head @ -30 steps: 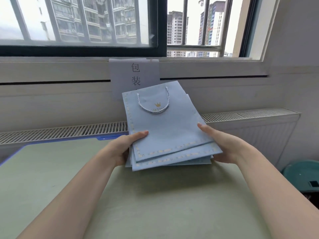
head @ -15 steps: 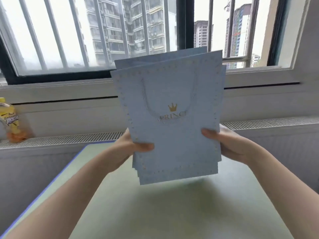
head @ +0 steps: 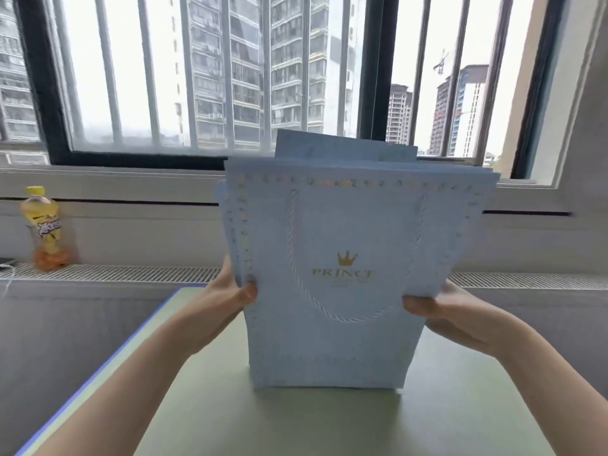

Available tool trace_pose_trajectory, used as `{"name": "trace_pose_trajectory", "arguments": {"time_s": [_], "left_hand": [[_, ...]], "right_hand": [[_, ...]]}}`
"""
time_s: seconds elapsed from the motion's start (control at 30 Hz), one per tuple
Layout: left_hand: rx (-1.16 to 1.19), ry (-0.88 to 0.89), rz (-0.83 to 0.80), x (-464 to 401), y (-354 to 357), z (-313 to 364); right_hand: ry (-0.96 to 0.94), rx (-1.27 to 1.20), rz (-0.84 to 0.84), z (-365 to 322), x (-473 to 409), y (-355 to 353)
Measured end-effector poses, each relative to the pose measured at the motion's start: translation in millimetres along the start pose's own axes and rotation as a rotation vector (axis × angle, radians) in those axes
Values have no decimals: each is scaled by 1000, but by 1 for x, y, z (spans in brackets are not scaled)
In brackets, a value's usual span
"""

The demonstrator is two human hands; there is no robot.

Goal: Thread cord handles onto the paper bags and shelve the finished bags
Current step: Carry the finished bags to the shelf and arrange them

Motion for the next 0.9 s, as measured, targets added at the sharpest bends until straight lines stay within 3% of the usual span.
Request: {"name": "trace_pose_trajectory", "arguments": {"time_s": [0.37,0.5,0.7,0.9], "left_hand": [[-63,-150,9,16,0,-64],[-39,-155,8,16,2,-58],[-28,-216,96,23,-3,-41],[-78,-375,108,50,-12,-22]], "right_hand": [[47,20,60,40,12,18],[32,18,64,35,11,19],[27,-76,253,23,10,22],[168,-194,317,13,16,45]]}}
Point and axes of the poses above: each hand's wrist, its own x-axis away from the middle knuckle, its own y-axis out of the palm, z = x × y, the point moved 9 cm from there along -x, towards the middle knuckle, and after that the axes turned 15 degrees about z, right-handed, at the moved point
